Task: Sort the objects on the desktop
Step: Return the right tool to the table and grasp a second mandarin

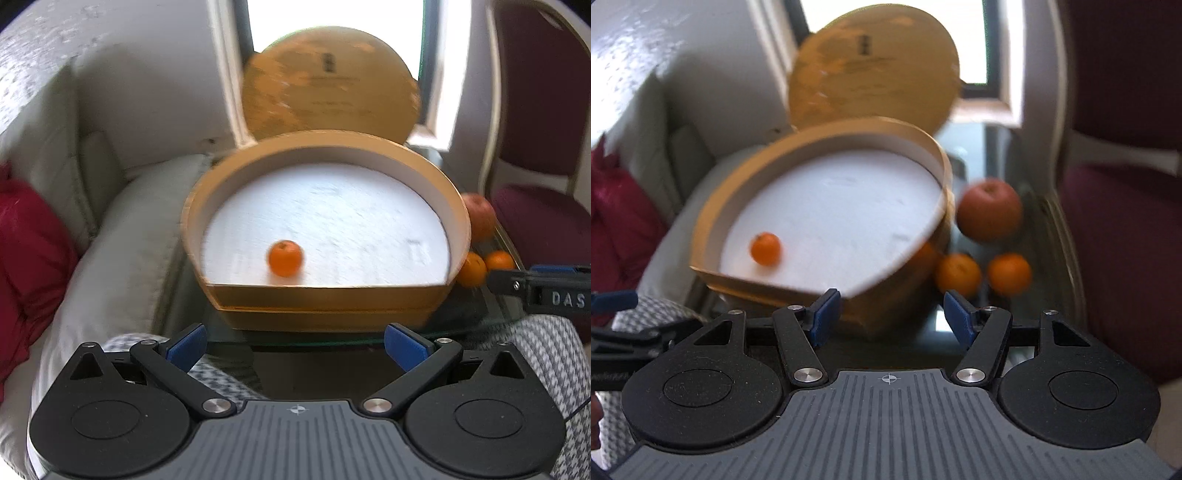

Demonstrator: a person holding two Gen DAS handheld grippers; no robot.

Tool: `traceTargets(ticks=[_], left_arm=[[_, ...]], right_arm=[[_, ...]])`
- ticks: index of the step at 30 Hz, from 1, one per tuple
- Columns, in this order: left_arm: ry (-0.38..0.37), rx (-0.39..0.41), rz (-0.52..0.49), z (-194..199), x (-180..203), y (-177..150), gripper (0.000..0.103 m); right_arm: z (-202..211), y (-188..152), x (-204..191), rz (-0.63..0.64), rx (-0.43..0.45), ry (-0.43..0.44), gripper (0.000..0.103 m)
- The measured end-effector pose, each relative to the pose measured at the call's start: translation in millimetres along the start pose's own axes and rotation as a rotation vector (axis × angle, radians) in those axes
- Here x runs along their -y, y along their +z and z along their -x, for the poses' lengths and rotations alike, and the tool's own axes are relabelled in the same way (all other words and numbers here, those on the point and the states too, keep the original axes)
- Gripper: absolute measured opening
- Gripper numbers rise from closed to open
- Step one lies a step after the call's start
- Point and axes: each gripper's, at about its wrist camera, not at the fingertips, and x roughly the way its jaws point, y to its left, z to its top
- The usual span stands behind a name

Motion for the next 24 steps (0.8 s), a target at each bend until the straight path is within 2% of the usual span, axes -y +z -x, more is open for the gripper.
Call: traceTargets(ticks=[4, 8, 11, 13, 16, 24], left_arm=[[-0.042, -0.030, -0.055, -8, 20, -3, 0.102], [-0.053, -0.042, -0.087, -11, 30, -5, 0.102], [-0.046, -0.050, -0.085, -16, 31, -3, 0.102], [-0.040, -0.056, -0.077, -20, 31, -2, 0.102], [-0.030, -0.071, -0.069, -26, 29, -2, 0.102], [-0.020, -0.111, -0.055, -39, 26, -3, 0.102]], right_arm=[[-3, -13, 20, -0.045, -0.008, -0.037, 0.067], [-6, -18, 37, -0.088, 0.002, -0.067, 0.066], [-13, -18, 48, -0.098, 0.016, -0.097, 0.064], [-21, -15, 52, -0.088, 0.013, -0.120, 0.057], [-34, -10, 60, -0.064, 0.017, -0.133, 0.053], [-80, 9, 72, -0.033, -0.028, -0.169, 0.053]])
